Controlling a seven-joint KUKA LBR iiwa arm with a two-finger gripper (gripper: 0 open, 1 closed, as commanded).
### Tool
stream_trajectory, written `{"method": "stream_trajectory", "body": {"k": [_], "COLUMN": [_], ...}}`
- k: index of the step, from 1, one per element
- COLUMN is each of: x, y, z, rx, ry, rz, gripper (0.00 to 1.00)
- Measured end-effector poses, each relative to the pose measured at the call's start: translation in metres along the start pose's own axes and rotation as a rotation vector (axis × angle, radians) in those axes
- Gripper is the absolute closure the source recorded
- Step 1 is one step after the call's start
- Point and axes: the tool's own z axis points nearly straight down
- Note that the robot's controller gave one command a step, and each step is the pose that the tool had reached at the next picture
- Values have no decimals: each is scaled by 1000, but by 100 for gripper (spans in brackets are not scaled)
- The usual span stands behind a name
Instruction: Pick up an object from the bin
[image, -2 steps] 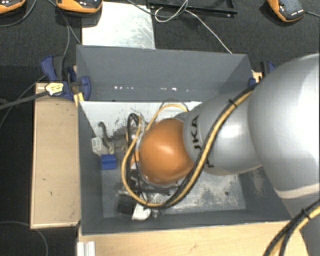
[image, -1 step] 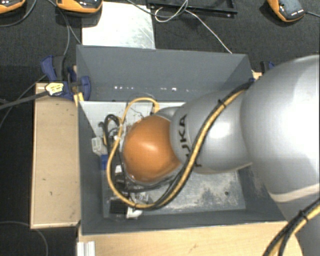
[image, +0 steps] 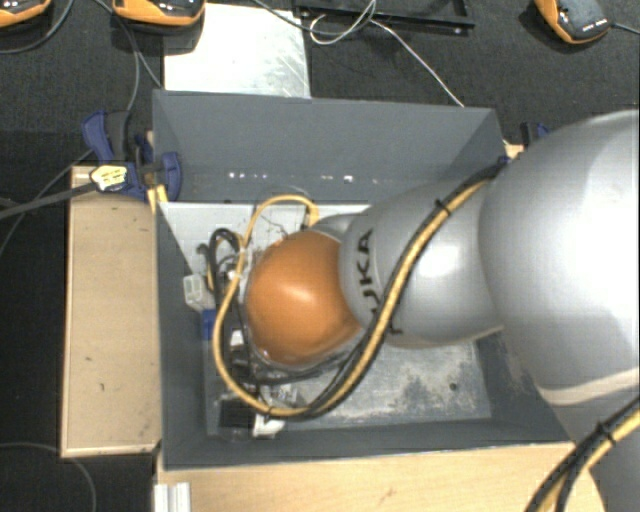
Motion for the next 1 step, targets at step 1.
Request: {"method": "stream_trajectory", "body": {"k": [1], "x": [-5], "y": [5], "z": [-1], "rx": [5], "ry": [-5], "rz": [-7], "gripper": [100]}}
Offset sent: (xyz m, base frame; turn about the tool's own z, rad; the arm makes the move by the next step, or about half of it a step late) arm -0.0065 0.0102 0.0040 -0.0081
